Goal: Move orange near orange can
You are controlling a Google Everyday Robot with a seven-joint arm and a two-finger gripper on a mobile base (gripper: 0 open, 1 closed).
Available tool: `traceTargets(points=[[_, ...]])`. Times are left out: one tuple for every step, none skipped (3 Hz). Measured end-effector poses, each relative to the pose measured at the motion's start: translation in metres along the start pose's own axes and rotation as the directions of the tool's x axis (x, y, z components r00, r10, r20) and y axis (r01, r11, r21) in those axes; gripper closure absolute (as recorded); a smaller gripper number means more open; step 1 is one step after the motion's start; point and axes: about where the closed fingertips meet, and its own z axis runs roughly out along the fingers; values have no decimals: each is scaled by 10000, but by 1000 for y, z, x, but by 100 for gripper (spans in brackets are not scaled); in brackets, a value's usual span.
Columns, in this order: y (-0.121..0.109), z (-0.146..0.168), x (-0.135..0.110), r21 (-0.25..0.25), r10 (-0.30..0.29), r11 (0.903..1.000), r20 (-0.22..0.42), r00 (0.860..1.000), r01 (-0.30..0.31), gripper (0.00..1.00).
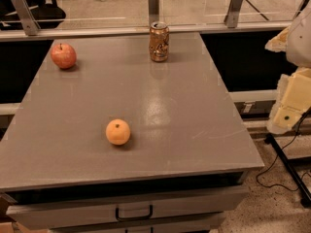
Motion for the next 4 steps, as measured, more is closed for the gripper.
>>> traceTargets(points=[[0,0,0,1,0,10000,2,10000,0,0],[4,14,-14,-250,105,9997,793,9968,-86,0],[14,41,-62,-801,62,9967,2226,9749,119,0],[20,66,-118,-1352,-3,9893,3710,9286,544,0]])
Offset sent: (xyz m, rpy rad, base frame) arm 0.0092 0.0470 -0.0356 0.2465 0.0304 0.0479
